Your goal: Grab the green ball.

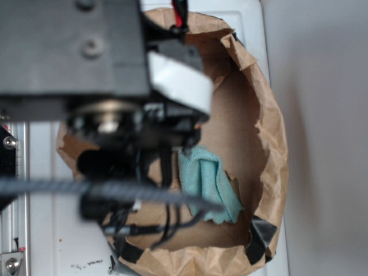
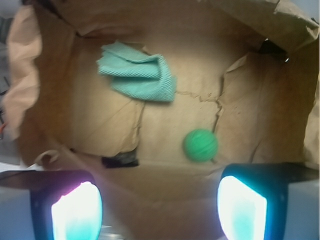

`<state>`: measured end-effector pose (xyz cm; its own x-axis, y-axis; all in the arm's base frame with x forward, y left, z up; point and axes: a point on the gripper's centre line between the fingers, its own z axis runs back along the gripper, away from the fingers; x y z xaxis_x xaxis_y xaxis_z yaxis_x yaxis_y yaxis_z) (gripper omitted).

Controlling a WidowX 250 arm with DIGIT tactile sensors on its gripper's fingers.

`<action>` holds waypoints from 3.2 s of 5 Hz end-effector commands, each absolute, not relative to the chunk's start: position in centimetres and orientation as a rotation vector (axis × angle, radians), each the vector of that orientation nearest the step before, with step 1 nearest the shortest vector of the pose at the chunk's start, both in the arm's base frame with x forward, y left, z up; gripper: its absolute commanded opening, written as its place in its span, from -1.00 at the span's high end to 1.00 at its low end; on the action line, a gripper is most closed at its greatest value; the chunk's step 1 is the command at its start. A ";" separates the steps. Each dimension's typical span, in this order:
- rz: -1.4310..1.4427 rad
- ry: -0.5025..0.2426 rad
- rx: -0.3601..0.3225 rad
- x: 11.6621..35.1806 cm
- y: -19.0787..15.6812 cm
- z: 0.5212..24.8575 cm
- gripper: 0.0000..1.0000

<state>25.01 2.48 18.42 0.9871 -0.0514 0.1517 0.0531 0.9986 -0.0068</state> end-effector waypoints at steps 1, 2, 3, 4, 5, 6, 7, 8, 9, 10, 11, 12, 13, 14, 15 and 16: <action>-0.072 -0.156 -0.006 26.8 5.4 16.5 -1.00; -0.101 -0.101 -0.037 26.6 5.5 13.9 -1.00; -0.142 -0.062 -0.041 26.1 5.2 12.7 -1.00; -0.174 -0.041 -0.023 27.7 5.2 12.6 -1.00; -0.174 -0.041 -0.023 27.7 5.2 12.6 -1.00; -0.174 -0.041 -0.023 27.7 5.2 12.6 -1.00; -0.174 -0.041 -0.023 27.7 5.2 12.6 -1.00; -0.174 -0.041 -0.023 27.7 5.2 12.6 -1.00; -0.174 -0.041 -0.023 27.7 5.2 12.6 -1.00; -0.155 -0.049 -0.017 28.2 6.3 10.9 -1.00; -0.192 -0.064 -0.021 27.8 7.4 9.5 -1.00; -0.218 -0.113 -0.010 26.9 8.0 7.8 -1.00; -0.239 -0.148 -0.003 25.9 8.4 7.1 -1.00; -0.261 -0.165 0.007 25.0 8.7 6.2 -1.00; -0.277 -0.161 0.000 24.1 8.9 5.3 -1.00; -0.296 -0.155 0.006 23.1 8.9 5.0 -1.00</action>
